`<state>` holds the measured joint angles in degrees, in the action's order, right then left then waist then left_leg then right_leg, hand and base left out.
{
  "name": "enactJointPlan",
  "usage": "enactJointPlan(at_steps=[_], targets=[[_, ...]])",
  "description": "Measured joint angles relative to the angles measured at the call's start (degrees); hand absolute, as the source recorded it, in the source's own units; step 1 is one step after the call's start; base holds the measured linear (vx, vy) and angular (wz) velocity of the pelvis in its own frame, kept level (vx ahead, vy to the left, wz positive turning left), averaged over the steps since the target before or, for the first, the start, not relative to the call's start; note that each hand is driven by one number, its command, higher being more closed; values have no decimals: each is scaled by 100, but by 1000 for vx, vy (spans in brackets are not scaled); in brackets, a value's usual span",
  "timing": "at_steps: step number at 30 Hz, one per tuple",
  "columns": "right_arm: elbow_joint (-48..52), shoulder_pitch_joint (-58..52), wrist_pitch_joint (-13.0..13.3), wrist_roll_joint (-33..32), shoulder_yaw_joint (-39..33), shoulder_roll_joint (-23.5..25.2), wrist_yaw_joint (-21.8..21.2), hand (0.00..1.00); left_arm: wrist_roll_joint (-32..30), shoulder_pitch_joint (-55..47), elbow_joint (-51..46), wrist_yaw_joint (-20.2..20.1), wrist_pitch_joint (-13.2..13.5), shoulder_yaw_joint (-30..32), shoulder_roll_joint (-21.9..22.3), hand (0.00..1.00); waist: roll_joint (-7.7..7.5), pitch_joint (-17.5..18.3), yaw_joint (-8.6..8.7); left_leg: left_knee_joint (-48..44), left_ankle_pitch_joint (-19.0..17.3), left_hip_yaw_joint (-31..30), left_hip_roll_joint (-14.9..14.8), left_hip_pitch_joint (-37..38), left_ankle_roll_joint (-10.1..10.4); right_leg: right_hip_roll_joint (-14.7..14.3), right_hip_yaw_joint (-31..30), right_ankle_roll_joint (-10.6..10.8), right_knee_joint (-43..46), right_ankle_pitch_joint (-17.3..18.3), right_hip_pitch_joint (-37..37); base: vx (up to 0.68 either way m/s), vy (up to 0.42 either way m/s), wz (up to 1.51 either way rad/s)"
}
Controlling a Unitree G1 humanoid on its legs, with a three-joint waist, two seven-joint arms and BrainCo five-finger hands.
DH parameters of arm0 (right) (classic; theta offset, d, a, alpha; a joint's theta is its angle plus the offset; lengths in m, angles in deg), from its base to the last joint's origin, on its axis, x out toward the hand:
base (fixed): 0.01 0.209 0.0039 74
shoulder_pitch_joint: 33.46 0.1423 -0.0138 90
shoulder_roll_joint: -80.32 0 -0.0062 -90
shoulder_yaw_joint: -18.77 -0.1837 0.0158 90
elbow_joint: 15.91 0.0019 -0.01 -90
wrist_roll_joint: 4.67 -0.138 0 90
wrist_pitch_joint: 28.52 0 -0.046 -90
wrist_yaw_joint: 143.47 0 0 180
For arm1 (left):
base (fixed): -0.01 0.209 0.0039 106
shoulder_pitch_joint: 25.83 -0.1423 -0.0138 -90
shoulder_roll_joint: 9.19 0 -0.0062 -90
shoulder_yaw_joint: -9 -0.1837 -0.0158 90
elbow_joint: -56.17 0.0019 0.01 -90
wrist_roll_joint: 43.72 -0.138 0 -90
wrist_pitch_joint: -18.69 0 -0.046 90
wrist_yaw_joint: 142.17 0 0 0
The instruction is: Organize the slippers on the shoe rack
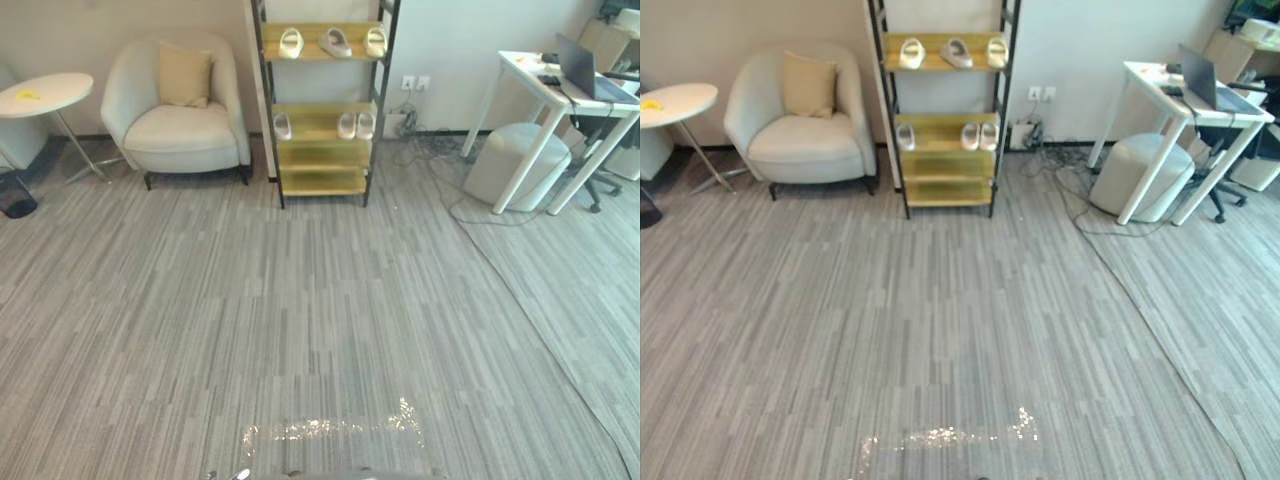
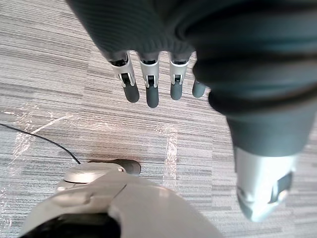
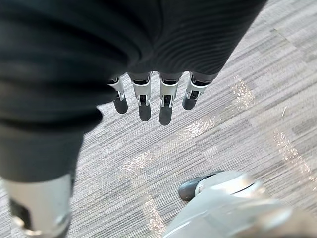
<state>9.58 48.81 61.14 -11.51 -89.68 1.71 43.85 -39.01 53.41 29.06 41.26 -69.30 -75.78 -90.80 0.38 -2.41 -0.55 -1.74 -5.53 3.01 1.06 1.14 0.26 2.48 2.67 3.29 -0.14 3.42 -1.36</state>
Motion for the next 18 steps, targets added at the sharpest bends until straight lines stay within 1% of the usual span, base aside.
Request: enactJointPlan(at_steps=[2, 7, 10, 12, 18], targets=[[1, 113, 4, 3, -130, -1, 3, 0, -6, 70, 5, 0, 6, 2, 24, 0, 38, -67, -9, 91, 3, 12, 2, 115, 0, -9, 25, 22, -88, -15, -115, 157, 14, -3], [1, 356, 14, 23, -157, 25, 3, 0, -13, 186, 22, 4, 14, -7, 50, 0, 36, -113, -30, 173, 3, -24, 6, 321, 2, -4, 210, 50, -195, -32, -358, 98, 3, 5], [-9, 445, 12, 129, -157, 88, 3, 0, -20, 220, 23, 3, 14, -13, 51, 0, 35, -118, -68, 183, 4, -37, 11, 323, 2, 4, 272, 60, -195, -39, -364, 41, -1, 6], [-18, 501, 12, 230, -153, 184, 3, 0, -20, 238, 17, 3, 18, -14, 54, 0, 31, -122, -126, 188, 4, -51, 24, 325, 2, 18, 318, 59, -195, -39, -377, 8, -4, 7], [-31, 551, 8, 238, -84, 238, 2, 0, -120, 239, 19, 10, 17, -14, 59, 0, 22, -140, -169, 243, 30, -82, 54, 345, -17, 45, 362, 59, -194, -38, -388, -29, -7, 3]])
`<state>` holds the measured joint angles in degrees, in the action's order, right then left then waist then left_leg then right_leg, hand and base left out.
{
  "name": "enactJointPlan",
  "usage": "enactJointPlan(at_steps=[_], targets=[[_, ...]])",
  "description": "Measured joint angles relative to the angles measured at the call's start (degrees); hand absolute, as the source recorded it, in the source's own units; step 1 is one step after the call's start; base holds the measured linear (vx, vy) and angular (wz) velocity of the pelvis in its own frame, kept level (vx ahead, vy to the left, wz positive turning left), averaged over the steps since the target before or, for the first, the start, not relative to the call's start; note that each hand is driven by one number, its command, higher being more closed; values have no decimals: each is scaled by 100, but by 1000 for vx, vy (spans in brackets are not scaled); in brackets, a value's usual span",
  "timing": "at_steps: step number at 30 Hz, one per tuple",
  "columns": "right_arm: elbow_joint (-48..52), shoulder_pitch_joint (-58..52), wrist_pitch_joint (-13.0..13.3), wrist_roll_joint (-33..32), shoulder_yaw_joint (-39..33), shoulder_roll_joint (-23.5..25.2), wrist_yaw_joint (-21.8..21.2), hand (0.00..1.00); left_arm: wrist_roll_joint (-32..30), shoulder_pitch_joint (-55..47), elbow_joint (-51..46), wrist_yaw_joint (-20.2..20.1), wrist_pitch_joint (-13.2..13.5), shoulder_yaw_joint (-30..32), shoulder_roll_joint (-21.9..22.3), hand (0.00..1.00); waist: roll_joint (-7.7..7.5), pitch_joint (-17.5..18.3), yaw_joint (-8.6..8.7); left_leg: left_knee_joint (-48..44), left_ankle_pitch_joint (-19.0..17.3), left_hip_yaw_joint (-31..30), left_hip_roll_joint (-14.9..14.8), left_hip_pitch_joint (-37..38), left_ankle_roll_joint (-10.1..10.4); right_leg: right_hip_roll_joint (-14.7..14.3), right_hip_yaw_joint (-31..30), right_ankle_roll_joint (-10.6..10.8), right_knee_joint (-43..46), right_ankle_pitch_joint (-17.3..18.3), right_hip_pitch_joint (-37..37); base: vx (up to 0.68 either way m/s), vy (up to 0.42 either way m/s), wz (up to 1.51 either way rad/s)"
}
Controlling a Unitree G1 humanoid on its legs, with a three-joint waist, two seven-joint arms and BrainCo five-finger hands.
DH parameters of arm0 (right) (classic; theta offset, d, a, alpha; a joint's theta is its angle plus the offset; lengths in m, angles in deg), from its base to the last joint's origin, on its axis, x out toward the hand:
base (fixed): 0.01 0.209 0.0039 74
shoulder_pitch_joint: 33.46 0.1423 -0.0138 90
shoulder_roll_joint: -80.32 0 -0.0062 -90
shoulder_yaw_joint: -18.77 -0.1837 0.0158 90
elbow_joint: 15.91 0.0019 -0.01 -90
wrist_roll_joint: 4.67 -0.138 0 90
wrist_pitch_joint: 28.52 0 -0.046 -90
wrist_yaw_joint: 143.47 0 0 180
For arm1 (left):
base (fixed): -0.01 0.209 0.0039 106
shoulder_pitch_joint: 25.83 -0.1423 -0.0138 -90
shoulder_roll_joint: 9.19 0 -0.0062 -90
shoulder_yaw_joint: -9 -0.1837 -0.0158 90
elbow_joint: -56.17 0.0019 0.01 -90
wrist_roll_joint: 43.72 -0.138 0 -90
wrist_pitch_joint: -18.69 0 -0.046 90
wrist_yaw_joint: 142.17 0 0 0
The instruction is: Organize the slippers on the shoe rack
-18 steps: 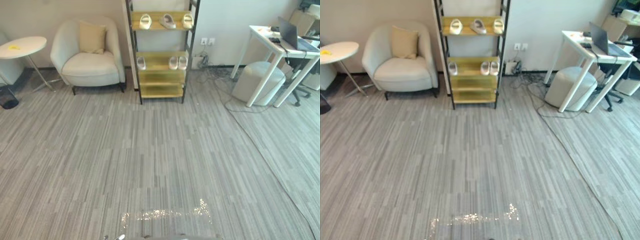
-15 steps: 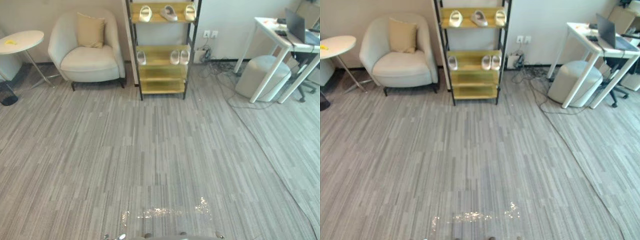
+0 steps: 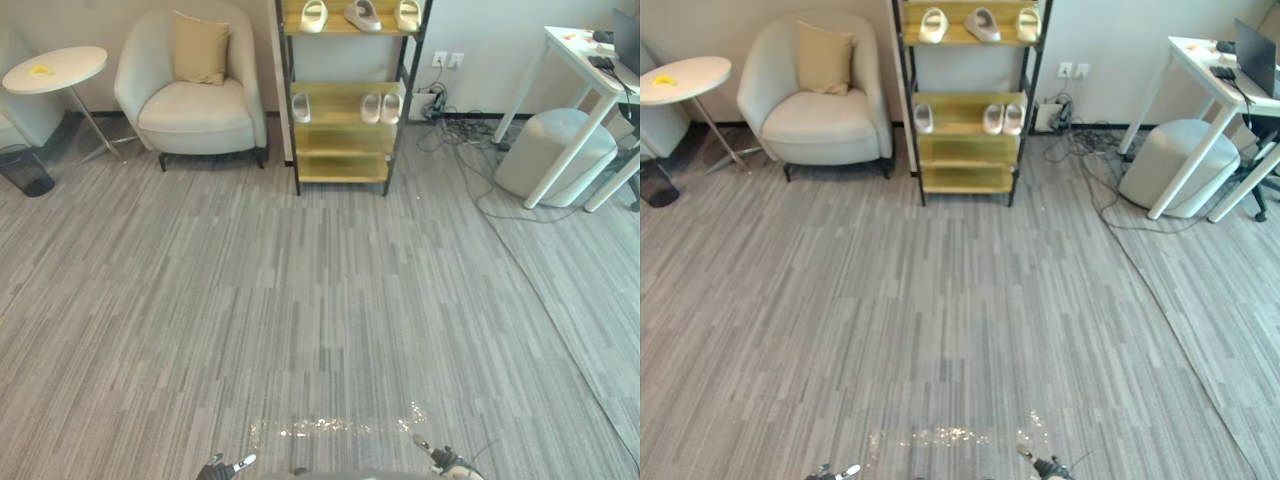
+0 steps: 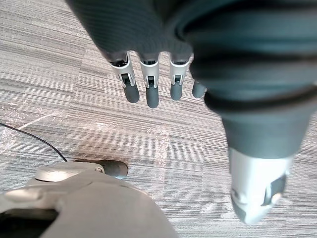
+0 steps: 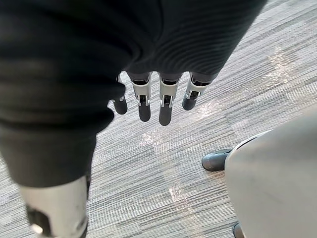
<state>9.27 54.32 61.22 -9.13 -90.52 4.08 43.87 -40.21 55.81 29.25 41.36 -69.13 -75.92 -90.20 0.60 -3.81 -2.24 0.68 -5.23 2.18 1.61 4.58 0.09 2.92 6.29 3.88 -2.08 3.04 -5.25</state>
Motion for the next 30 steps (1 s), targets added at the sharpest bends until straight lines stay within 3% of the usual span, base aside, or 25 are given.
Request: enactJointPlan(at_steps=[7, 16, 18, 19, 20, 24, 25, 27, 30], targets=[[32, 21, 4, 2, 52, -6, 4, 0, -6, 54, 15, 16, -2, -12, -19, 0, -33, -130, 0, 517, 354, -110, 23, 159, -25, 15, 237, -3, 2, 33, 41, -96, -39, 8], [63, 8, 7, -3, 163, -10, 38, 0, -2, 120, 60, 24, -3, -183, -92, 0, -75, -145, 4, 467, 359, -290, 25, 39, -5, 9, 425, -9, -9, 62, 35, -47, -25, 11], [75, 32, 20, -6, 164, 6, 39, 0, 0, 295, 52, 24, -4, -186, -142, 0, -157, -252, -18, -555, -96, -422, 46, -525, 41, 37, 592, -56, 62, 124, 93, 41, -19, 41], [74, 43, 19, -10, 163, 3, 40, 0, 0, 324, 52, 24, -4, -184, -142, 0, -151, -262, -22, -760, -195, -425, 34, -638, 45, 27, 595, -69, 98, 146, 117, 51, -8, 17], [77, 123, 24, -16, 154, -11, 47, 0, 4, 323, 47, 23, -7, -164, -130, 0, -107, -373, -26, -1622, -509, -378, -37, -979, 132, -24, 601, -94, 249, 246, 118, 0, 0, 0], [360, 161, 54, -26, 137, 3, 80, 0, 11, 335, -252, 36, -6, 136, 1, 0, -23, -542, -102, -3388, -609, 132, -244, -1730, 252, -3, 541, -151, 595, 496, 61, 21, -2, -7], [397, 149, 55, -26, 137, 7, 81, 0, 18, 328, -287, 42, -4, 185, 8, 0, -43, -575, -102, -3476, -647, 211, -282, -1765, 286, -1, 542, -158, 584, 507, 39, 48, 77, 1], [579, 144, 46, -28, 136, 40, 122, 0, 67, 366, -348, 85, 4, 307, 110, 0, 73, -619, -107, -3442, -998, 523, -477, -1896, 204, 14, 523, -164, 578, 659, -50, 71, 113, 12], [547, 216, 49, -28, 150, 22, 129, 0, 130, 319, -412, 92, 23, 368, 181, 0, 144, -602, -190, -2580, -695, 486, -532, -2060, 162, 98, 470, 44, 683, 831, 63, 105, 187, -7]])
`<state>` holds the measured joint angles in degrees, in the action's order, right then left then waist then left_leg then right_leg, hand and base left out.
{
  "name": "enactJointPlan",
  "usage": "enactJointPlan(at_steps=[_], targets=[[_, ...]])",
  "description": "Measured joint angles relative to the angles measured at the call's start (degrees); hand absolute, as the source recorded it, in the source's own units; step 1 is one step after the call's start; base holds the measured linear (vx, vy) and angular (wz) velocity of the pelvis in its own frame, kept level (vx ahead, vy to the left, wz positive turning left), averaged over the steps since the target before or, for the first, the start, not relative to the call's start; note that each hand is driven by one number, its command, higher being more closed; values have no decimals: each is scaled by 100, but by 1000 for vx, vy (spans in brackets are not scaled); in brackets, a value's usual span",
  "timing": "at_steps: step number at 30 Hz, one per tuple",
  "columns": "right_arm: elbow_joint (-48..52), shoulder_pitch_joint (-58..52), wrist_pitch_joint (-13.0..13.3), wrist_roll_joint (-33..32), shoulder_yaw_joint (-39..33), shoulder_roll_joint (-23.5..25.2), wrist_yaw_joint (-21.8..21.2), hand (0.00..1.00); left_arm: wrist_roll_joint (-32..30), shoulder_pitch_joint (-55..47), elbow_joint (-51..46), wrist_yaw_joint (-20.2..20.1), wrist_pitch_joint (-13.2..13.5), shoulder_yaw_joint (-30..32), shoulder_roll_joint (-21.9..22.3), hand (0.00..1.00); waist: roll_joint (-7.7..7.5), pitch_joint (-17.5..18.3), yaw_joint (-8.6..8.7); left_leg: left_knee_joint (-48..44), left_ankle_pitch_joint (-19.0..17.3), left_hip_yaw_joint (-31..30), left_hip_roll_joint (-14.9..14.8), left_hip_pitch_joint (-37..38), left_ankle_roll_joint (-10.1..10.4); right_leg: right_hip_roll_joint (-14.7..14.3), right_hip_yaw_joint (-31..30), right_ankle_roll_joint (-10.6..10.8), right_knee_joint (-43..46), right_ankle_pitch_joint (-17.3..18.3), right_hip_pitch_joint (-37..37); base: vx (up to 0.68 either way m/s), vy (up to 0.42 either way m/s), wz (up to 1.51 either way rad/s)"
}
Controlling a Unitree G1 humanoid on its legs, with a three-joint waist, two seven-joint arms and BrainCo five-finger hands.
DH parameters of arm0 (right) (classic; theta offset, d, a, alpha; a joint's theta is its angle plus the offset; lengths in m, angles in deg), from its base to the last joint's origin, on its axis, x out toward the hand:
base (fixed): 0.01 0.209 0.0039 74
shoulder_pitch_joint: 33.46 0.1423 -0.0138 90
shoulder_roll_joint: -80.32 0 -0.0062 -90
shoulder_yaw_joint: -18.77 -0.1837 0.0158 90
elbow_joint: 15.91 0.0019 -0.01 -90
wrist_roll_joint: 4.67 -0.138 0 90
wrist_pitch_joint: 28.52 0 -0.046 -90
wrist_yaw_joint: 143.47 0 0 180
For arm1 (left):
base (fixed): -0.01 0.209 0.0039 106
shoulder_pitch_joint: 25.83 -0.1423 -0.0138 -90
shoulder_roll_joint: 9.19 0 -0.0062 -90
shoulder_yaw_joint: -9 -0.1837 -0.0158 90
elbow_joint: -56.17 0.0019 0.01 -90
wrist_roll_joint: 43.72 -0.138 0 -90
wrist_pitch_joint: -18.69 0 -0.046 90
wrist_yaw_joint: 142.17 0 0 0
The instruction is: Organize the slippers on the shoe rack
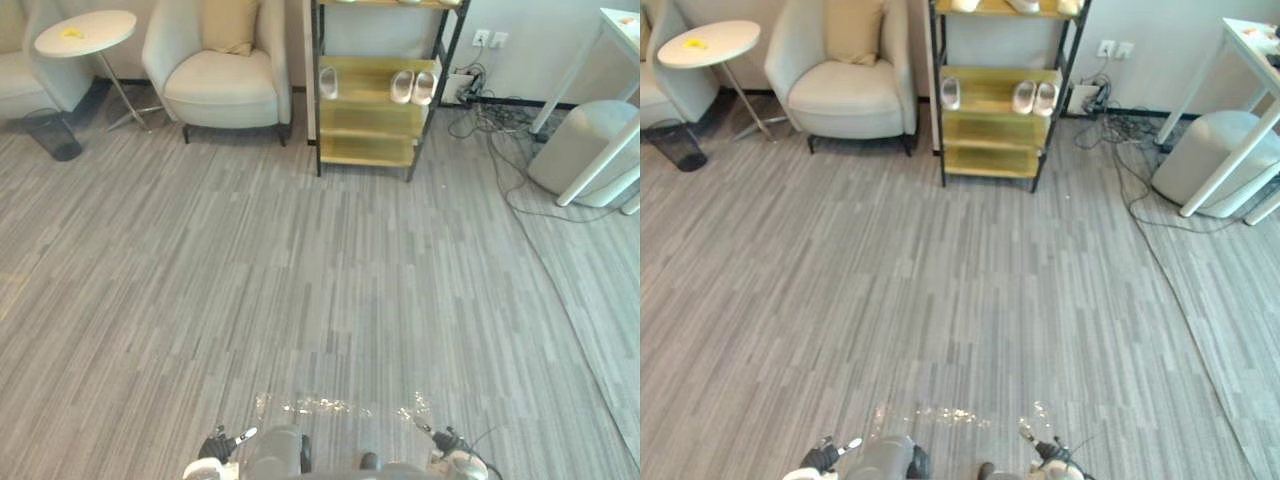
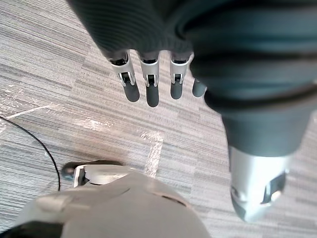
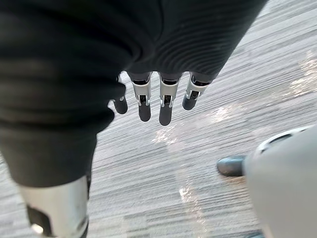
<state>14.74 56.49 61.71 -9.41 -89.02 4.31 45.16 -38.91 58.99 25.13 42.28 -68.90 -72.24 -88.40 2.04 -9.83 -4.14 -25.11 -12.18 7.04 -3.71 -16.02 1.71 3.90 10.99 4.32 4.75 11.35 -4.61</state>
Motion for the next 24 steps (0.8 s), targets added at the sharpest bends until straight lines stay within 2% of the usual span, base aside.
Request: enactJointPlan(at_steps=[2, 4, 6, 7, 8, 9, 10, 11, 12, 13, 15, 16, 17, 18, 19, 20, 21, 22, 23, 24], targets=[[-15, 14, -4, 7, 34, 114, -7, 0, 16, -31, 9, 0, 21, 93, -22, 0, -168, 136, -197, 205, -99, 293, 249, 40, -208, 240, -252, 139, 30, 81, 89, 280, 247, -31], [-4, 8, -14, 21, 29, 225, -9, 0, 24, -18, 9, 13, 41, 167, -23, 0, -245, 142, -257, 214, -157, 500, 360, 174, -354, 426, -378, 281, 678, 308, 220, 379, 186, -29], [59, 9, -11, 29, 134, 334, -34, 0, 22, -12, 7, 27, 40, 123, -5, 0, -234, 150, -315, 415, -291, 714, 407, 657, -472, 535, -551, 410, 2079, 382, 580, 376, 160, -48], [179, -51, -10, 30, 215, 388, -63, 0, 13, 22, -32, 27, 42, 87, -18, 0, -259, 183, -252, 595, -322, 718, 451, 878, -513, 589, -581, 668, 3029, 250, 928, 254, 93, -21], [262, -74, -2, 31, 237, 414, -81, 0, -4, 38, -78, 25, 48, 65, -26, 0, -274, 189, -227, 655, -345, 719, 463, 984, -511, 611, -601, 760, 3540, 192, 1135, 378, 90, -7], [365, -79, 16, 30, 237, 432, -90, 0, -12, 95, -111, 24, 51, 44, -28, 0, -287, 195, -206, 747, -410, 718, 454, 1218, -493, 614, -535, 738, 4386, 161, 1464, 249, 43, -5], [392, -89, 17, 31, 235, 429, -90, 0, -12, 119, -108, 24, 49, 42, -22, 0, -289, 193, -204, 783, -429, 717, 450, 1314, -486, 621, -481, 687, 4576, 173, 1535, 311, 33, -2], [451, -105, 24, 31, 226, 416, -89, 0, -13, 172, -108, 25, 49, 42, 23, 0, -293, 187, -188, 944, -470, 677, 444, 1673, -484, 697, -185, 442, 4942, 278, 1706, 320, -13, 2], [440, -91, 22, 32, 224, 401, -88, 0, -13, 204, -107, 25, 50, 43, 99, 0, -266, 160, -184, 1157, -470, 659, 401, 2034, -484, 714, 103, 184, 4852, 433, 1755, 387, -24, 5], [439, -84, 25, 31, 225, 402, -89, 0, -12, 230, -105, 25, 51, 43, 165, 0, -227, 145, -159, 1249, -471, 649, 328, 2239, -483, 706, 356, 47, 4598, 519, 1817, 398, -70, 6], [394, -1, 25, 32, 226, 402, -90, 0, -12, 274, -100, 22, 59, 38, 218, 0, -221, 153, -91, 1317, -470, 608, 145, 2434, -483, 653, 790, -68, 3787, 538, 2031, 303, -98, 16], [359, 77, 24, 33, 224, 393, -89, 0, -12, 308, -86, 17, 59, 23, 255, 0, -219, 151, -38, 1363, -470, 548, 19, 2481, -482, 577, 942, -141, 3117, 412, 2238, 268, -112, 18], [343, 111, 23, 32, 225, 386, -90, 0, -13, 333, -85, 17, 59, 20, 265, 0, -212, 147, -18, 1409, -468, 520, -25, 2520, -478, 521, 964, -165, 2843, 312, 2309, 349, -167, 22], [238, 218, 25, 34, 226, 363, -89, 0, -13, 325, -42, 19, 60, 3, 264, 0, -213, 137, 71, 1498, -467, 442, -141, 2640, -399, 347, 903, -219, 1946, -160, 2452, 390, -206, 22], [156, 251, 18, 39, 228, 334, -86, 0, -15, 310, 45, 23, 59, -29, 242, 0, -250, 148, 97, 1521, -503, 339, -170, 2778, -233, 227, 777, -277, 1201, -691, 2434, 419, -229, 23], [122, 239, 19, 43, 228, 330, -87, 0, -17, 293, 53, 28, 59, -40, 196, 0, -299, 153, 98, 1515, -531, 276, -159, 2843, -126, 192, 685, -358, 937, -947, 2430, 564, -365, 36], [87, 203, 11, 41, 225, 272, -93, 0, -23, 260, 118, 30, 60, -37, 152, 0, -379, 180, 124, 1471, -636, 9, -178, 3015, 57, 165, 513, -445, 805, -1713, 2374, 572, -349, 26], [44, 314, 12, 118, 220, 147, -92, 0, -34, 291, 151, 28, 59, 78, 225, 0, -142, 191, 103, 1304, -572, -117, -434, 3004, 268, -13, 684, -595, 985, -1508, 2299, 565, -358, 25], [-19, 367, 18, 195, 198, 110, -92, 0, -71, 314, 137, 33, 61, 148, 328, 0, -87, 182, 91, 1032, -430, -250, -506, 2891, 477, -100, 736, -636, 986, -1391, 2235, 452, -268, 1], [-15, 378, 17, 240, 203, 96, -91, 0, -84, 317, 134, 38, 63, 242, 387, 0, -45, 173, 85, 578, -258, -335, -587, 2716, 574, -189, 754, -683, 951, -1276, 2136, 457, -312, 1]])
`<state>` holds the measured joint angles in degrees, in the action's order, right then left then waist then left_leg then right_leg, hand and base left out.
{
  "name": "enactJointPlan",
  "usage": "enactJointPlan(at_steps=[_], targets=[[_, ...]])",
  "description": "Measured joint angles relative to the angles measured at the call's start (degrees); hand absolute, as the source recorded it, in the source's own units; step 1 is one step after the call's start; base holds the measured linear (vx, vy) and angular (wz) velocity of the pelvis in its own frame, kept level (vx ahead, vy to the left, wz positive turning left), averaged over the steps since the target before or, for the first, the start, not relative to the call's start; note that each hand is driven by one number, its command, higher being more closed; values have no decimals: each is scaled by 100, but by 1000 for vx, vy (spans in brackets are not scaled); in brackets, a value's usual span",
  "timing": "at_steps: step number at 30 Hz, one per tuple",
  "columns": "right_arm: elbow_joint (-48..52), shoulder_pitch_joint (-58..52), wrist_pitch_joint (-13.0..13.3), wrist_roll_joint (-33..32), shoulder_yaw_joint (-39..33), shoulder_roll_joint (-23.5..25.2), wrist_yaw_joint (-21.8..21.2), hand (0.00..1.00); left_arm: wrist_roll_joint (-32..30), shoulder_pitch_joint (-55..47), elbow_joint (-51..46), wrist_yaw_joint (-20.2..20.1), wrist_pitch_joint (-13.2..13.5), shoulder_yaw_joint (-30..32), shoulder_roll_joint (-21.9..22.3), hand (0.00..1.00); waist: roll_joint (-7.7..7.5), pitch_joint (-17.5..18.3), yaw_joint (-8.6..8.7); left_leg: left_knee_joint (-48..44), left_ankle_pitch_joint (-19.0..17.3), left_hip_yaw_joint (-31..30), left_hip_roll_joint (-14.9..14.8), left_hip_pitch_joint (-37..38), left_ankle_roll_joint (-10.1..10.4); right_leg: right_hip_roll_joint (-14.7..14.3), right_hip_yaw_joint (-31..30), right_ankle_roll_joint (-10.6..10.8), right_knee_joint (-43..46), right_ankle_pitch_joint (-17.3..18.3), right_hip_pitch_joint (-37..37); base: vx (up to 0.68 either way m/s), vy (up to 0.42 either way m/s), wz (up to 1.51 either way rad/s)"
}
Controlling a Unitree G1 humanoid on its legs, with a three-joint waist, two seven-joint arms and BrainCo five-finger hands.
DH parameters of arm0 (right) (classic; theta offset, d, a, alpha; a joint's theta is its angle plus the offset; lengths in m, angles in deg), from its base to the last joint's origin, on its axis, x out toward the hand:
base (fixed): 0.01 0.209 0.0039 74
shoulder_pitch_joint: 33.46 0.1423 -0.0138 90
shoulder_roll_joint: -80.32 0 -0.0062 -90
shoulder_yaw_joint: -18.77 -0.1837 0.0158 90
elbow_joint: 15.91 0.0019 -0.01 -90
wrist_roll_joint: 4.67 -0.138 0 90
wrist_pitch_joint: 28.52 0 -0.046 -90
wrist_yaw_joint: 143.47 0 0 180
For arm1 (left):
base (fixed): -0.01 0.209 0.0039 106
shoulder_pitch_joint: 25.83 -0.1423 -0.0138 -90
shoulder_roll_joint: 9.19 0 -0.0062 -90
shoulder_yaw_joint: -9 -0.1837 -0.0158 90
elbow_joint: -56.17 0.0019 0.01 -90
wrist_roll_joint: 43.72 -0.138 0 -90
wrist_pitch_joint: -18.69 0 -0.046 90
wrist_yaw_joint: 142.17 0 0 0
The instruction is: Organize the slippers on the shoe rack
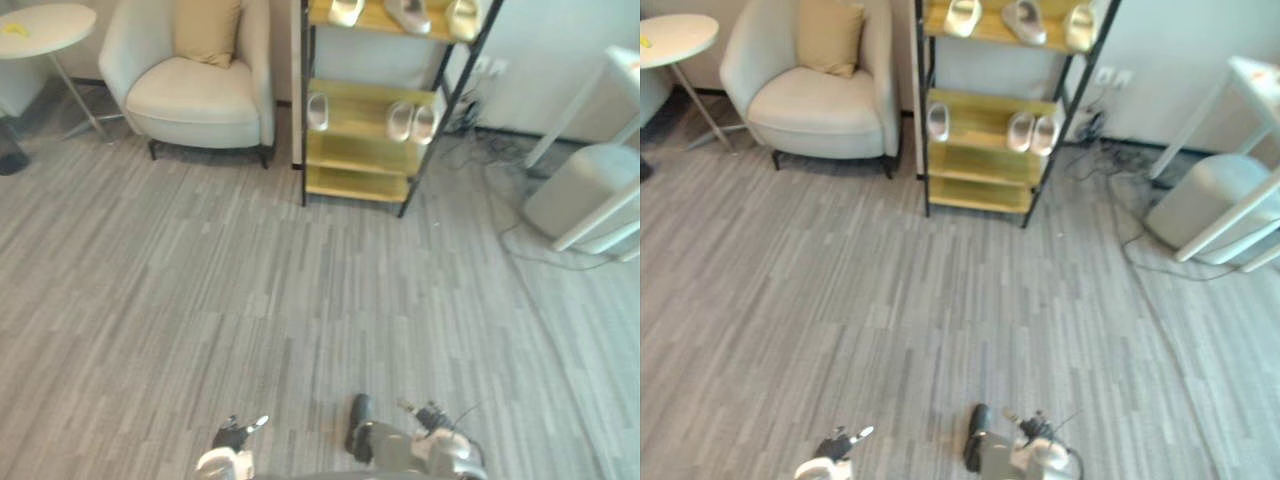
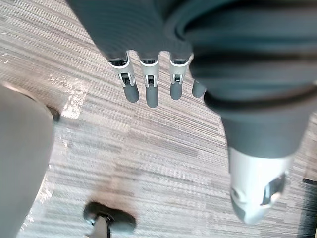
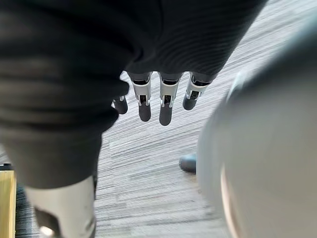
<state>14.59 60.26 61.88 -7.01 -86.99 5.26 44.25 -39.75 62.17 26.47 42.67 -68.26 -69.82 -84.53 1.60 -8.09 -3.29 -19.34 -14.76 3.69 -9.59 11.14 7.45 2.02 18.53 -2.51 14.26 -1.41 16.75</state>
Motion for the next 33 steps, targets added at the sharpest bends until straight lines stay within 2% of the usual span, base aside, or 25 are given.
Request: enactJointPlan(at_steps=[1, 2, 3, 4, 5, 7, 10, 11, 12, 13, 14, 15, 16, 17, 19, 20, 21, 22, 24, 26, 27, 29, 30, 31, 33], targets=[[-1, -11, -7, -1, 47, 6, -1, 0, -1, 9, -1, -6, -14, 203, 73, 0, 63, -39, 17, -1109, 318, -129, -97, -434, -94, -142, 7, -32, -97, 164, -260, 457, -282, -5], [3, -33, -11, -2, 81, 6, 1, 0, -9, 9, -29, -14, -12, 254, 98, 0, 90, -56, 16, -1599, 509, -165, -145, -605, -139, -179, -4, -52, -157, 200, -385, 456, -214, -18], [31, -52, -13, -4, 159, 73, 9, 0, -6, -21, -88, -7, -4, 345, 130, 0, 116, -120, -47, -2890, 629, -215, -374, -1134, -137, -335, -65, -114, -348, 327, -786, 408, -142, -33], [30, -79, -8, -16, 237, 122, 11, 0, 5, -14, -181, -9, 13, 344, 97, 0, 123, -137, -49, -3600, 365, -62, -526, -1546, -141, -416, -153, -211, -439, 528, -1134, 393, -133, -33], [29, -90, -8, -19, 253, 132, 12, 0, 11, -12, -230, -10, 16, 342, 85, 0, 91, -157, -51, -3703, 289, -9, -540, -1671, -151, -417, -183, -216, -458, 584, -1245, 351, -137, -30], [84, -122, -7, -78, 237, 219, 29, 0, 15, -20, -424, -11, 45, 298, 77, 0, -24, -205, -133, -3387, -44, 380, -585, -2279, -232, -414, -350, -143, -643, 783, -1723, 322, -100, -25], [140, -202, -11, -195, 222, 211, 48, 0, 37, -20, -496, -12, 51, 274, 115, 0, 43, -170, -160, -2250, -106, 578, -370, -2723, -336, -399, -408, -11, -891, 858, -2025, 356, 69, -10], [132, -212, -24, -226, 145, 213, 50, 0, 55, -20, -491, -12, 50, 214, 118, 0, 51, -156, -185, -1013, 59, 575, -56, -2771, -352, -329, -432, 91, -1011, 919, -2170, 412, 194, -12], [113, -215, -25, -226, 21, 231, 62, 0, 76, -17, -488, -18, 52, 183, 100, 0, -12, -138, -283, -153, 755, 422, 280, -2718, -473, -196, -555, 197, -1072, 1021, -2275, 412, 194, -23], [109, -227, -27, -227, 19, 246, 73, 0, 78, -21, -492, -17, 53, 191, 93, 0, -64, -114, -334, 38, 968, 427, 375, -2631, -523, -135, -639, 237, -1073, 1044, -2290, 479, 180, -25], [115, -224, -22, -225, 21, 304, 95, 0, 66, -21, -480, -15, 51, 187, 38, 0, -210, 21, -366, 339, 1086, 539, 612, -2451, -646, 57, -740, 363, -1153, 1028, -2284, 480, 159, -16], [111, -213, -27, -222, 21, 352, 90, 0, 68, 26, -455, -20, 48, 196, 19, 0, -293, -14, -328, -27, 1147, 701, 614, -2553, -797, 153, -831, 529, -1244, 871, -2377, 567, 193, -10], [113, -209, -26, -219, 21, 371, 87, 0, 87, 25, -460, -25, 51, 249, 19, 0, -299, -20, -353, -228, 1176, 732, 590, -2588, -841, 163, -875, 532, -1262, 823, -2432, 409, 162, -24], [133, -228, -23, -211, 26, 407, 87, 0, 79, 17, -461, -30, 54, 342, 45, 0, -291, 9, -466, -932, 1004, 861, 547, -2729, -925, 221, -1003, 538, -1108, 764, -2609, 359, 146, -48], [218, -436, -12, -204, 43, 333, 80, 0, 55, -82, -420, -40, 41, 252, 172, 0, -111, 271, -504, -502, 438, 854, 533, -2235, -947, 262, -1022, 882, 101, 1140, -2245, 409, 176, -43], [232, -437, -13, -203, 70, 341, 69, 0, 62, -73, -386, -49, 43, 133, 105, 0, -166, 250, -489, -478, 393, 884, 624, -2103, -991, 451, -1000, 997, 1019, 1235, -1901, 399, 153, -7], [237, -467, -20, -200, 70, 340, 61, 0, 64, -25, -372, -52, 33, 10, 31, 0, -216, 194, -398, -384, 243, 862, 712, -1846, -1048, 661, -991, 1051, 2509, 1088, -1230, 376, 109, 15], [296, -478, -30, -199, 63, 368, 40, 0, 64, -11, -332, -49, 15, 10, -20, 0, -270, 164, -363, -332, 206, 825, 782, -1661, -1055, 777, -963, 1024, 3291, 1140, -902, 370, 90, 23], [391, -501, -19, -94, 48, 359, 11, 0, 71, -20, -323, -39, -2, 12, -41, 0, -272, 89, -265, -70, 161, 719, 809, -1093, -1073, 878, -601, 859, 3869, 1388, -534, 422, 45, 36], [381, -488, -19, -28, 18, 356, 5, 0, 76, -20, -318, -39, -2, 9, -8, 0, -250, 65, -257, 300, 163, 639, 740, -542, -1069, 874, -139, 637, 3406, 1607, -415, 382, -3, 28], [383, -478, -12, -4, 18, 350, 3, 0, 76, -17, -317, -39, -1, 9, 14, 0, -235, 64, -256, 426, 164, 610, 696, -377, -1068, 851, 9, 609, 3070, 1631, -340, 455, -57, 25], [407, -386, 5, -2, 5, 326, -2, 0, 71, 72, -255, -39, 1, 7, 55, 0, -178, 50, -193, 704, 116, 483, 525, -120, -946, 617, 119, 492, 1497, 1376, 30, 439, -95, 27], [403, -366, 1, -1, -3, 322, -2, 0, 70, 81, -241, -38, 1, 7, 57, 0, -167, 43, -183, 734, 100, 470, 493, -92, -916, 579, 102, 478, 1274, 1291, 62, 544, -194, 23], [388, -333, -4, -3, -48, 327, -3, 0, 67, 55, -221, -29, -1, 21, 62, 0, -175, 34, -156, 829, -65, 388, 415, 147, -583, 287, -170, 364, 70, 519, 154, 474, -196, 17], [382, -391, -11, -3, -81, 336, -4, 0, 57, 21, -206, -5, -5, 104, 32, 0, -304, 83, -134, 825, -223, 264, 451, 418, -316, 223, -459, 57, -405, -418, 91, 533, -248, 30]])
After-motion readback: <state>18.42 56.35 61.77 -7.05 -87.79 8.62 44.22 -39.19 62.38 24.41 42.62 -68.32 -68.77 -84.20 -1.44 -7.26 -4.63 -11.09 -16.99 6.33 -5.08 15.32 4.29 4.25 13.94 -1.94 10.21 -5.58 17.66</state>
